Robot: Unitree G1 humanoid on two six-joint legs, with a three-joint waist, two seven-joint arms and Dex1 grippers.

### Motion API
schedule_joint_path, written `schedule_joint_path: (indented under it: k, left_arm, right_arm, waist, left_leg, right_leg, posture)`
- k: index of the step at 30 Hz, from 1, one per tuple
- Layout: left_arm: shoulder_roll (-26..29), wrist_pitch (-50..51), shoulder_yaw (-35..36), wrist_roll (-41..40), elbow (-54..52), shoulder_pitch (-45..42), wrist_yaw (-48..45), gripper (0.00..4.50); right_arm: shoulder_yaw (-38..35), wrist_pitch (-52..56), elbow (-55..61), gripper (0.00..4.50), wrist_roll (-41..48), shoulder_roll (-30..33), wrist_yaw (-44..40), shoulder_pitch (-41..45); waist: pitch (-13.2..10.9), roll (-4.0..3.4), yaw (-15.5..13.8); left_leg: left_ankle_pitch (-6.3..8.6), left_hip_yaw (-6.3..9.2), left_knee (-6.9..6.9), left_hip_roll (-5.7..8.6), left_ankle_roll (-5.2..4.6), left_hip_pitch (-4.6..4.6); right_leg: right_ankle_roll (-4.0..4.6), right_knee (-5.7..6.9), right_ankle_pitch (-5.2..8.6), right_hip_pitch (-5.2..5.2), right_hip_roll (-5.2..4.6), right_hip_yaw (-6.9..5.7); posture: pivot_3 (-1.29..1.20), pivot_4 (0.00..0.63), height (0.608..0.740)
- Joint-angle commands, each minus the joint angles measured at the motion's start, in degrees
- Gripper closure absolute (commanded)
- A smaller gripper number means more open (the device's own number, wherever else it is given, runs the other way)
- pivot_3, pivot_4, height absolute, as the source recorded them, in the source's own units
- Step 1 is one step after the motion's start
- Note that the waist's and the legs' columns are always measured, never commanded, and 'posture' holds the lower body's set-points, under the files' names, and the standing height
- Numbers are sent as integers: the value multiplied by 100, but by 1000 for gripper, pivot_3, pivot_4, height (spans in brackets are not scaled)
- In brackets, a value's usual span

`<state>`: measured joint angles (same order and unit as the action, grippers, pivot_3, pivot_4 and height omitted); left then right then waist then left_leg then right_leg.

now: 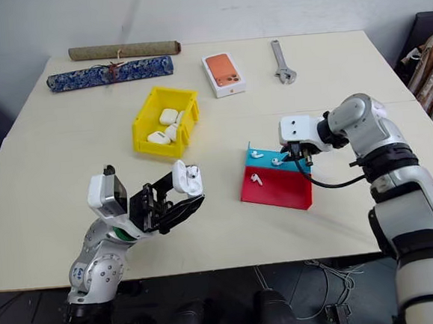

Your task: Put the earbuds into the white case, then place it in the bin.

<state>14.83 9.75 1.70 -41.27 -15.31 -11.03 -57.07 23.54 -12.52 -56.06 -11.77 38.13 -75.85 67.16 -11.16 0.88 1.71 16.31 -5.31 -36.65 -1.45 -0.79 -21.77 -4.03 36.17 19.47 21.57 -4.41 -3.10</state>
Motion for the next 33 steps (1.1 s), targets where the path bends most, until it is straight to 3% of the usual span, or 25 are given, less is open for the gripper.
schedule_joint_path:
  k: [1, 13, 33]
  left_arm:
    - [19, -81, 26, -42, -265, -3, 51, 1705]
    - [59, -40, -2, -31, -454, 55, 230, 1705]
    - [230, -3, 87, -108, -448, -31, 265, 1705]
  right_arm:
    - [-42, -240, -323, 3484, -143, -76, -81, 227]
    - [-42, -488, -1062, 3484, -573, -432, 188, 451]
    - [-147, -199, -1413, 3484, -731, -420, 235, 472]
  waist:
    - [0, 0, 0]
    - [-1, -2, 10]
    - [-1, -3, 7]
  left_leg:
    - [1, 0, -4, -1, 1, 0]
    - [13, 2, -42, -4, 2, -2]
    - [15, 2, -44, -5, 3, -2]
  right_leg:
    - [0, 4, 0, 0, 0, 0]
    - [1, 35, 0, 0, -1, 1]
    - [1, 38, 1, 1, -1, 1]
  posture:
    - [0, 150, 740]
    - [0, 150, 740]
    - [0, 150, 740]
